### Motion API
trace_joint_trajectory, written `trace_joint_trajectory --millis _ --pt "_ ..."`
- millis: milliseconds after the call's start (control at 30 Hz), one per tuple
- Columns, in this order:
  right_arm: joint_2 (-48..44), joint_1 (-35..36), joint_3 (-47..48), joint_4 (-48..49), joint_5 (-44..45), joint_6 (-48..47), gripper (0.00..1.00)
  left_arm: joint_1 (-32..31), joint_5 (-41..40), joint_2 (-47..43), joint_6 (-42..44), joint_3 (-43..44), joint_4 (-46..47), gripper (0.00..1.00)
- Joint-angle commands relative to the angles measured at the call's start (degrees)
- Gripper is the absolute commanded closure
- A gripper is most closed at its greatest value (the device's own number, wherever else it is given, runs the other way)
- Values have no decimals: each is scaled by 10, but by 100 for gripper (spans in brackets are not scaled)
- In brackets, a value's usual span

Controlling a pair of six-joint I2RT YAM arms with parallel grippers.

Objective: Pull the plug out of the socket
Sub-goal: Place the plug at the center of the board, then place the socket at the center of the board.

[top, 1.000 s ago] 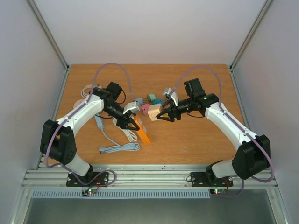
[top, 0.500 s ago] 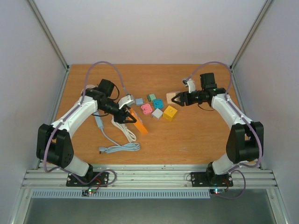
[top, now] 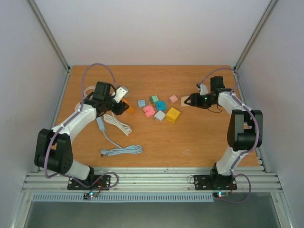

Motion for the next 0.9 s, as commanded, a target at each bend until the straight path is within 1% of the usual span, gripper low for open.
trace_joint_trajectory --millis 0,100,200,267,433,467,533,667,700,733,767,867 --pt "14 -1 25 -6 6 12 99 2 -155 -1 -62 -22 167 97" --pt "20 -1 26 -9 7 10 99 3 -230 16 -72 -28 211 96" --pt "20 -1 26 -10 8 10 99 3 -287 32 -73 -39 261 89" --pt "21 -1 26 -9 9 10 99 3 -310 45 -74 -42 276 88" --pt "28 -1 26 -9 5 14 99 3 -344 81 -72 -30 271 86" --pt "30 -1 26 -9 3 14 99 4 -349 86 -69 -29 271 84" --pt "33 -1 26 -10 2 15 99 5 -358 92 -67 -28 270 78" --pt "41 -1 29 -12 2 18 98 6 -363 102 -67 -25 258 72" --pt "43 -2 29 -13 1 19 98 7 -361 105 -68 -22 250 69" --pt "45 -1 30 -13 0 20 97 7 -360 108 -68 -18 236 64" --pt "48 -1 30 -14 -1 21 95 8 -358 111 -69 -14 217 62" --pt "55 -1 32 -15 -1 23 91 9 -344 109 -78 -13 186 61"
